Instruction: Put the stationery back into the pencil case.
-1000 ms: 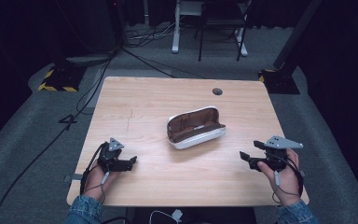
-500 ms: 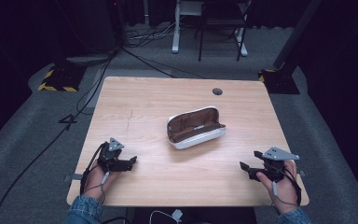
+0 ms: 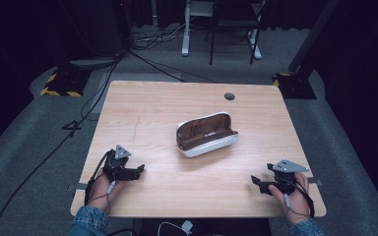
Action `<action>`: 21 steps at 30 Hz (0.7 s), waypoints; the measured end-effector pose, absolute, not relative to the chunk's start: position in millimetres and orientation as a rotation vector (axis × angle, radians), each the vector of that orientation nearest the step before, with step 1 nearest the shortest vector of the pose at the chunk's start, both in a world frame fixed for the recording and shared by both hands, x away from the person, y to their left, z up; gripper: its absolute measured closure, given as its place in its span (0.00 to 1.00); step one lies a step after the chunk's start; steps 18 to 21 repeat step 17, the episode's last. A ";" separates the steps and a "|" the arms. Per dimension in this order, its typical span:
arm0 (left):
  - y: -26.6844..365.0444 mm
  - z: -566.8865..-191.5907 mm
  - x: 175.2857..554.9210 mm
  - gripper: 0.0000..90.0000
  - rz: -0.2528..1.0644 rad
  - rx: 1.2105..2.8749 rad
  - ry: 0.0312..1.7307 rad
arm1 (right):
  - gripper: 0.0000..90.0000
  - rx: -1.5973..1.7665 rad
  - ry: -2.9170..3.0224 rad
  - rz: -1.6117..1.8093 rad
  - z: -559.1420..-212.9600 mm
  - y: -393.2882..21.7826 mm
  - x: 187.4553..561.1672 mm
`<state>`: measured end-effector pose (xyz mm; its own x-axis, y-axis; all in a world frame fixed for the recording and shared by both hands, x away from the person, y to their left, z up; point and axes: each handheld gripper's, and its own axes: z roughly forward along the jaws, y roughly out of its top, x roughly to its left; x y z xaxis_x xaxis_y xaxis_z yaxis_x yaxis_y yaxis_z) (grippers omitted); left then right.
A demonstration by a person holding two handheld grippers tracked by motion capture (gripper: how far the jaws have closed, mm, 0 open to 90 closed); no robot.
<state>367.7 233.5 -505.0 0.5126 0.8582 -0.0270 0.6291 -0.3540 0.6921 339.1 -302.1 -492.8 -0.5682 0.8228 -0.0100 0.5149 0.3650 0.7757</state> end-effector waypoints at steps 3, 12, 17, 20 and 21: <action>233.5 -505.0 367.7 0.16 0.452 2.104 1.208 | 0.19 1.160 2.237 1.047 -496.2 -301.4 338.9; 233.4 -505.0 367.7 0.16 0.451 2.103 1.209 | 0.15 1.190 2.288 0.993 -504.9 -299.9 340.7; 233.4 -504.9 367.8 0.16 0.452 2.104 1.210 | 0.15 1.191 2.290 0.993 -505.0 -299.9 340.8; 233.4 -504.9 367.8 0.16 0.452 2.104 1.210 | 0.15 1.191 2.290 0.993 -505.0 -299.9 340.8; 233.4 -504.9 367.8 0.16 0.452 2.104 1.210 | 0.15 1.191 2.290 0.993 -505.0 -299.9 340.8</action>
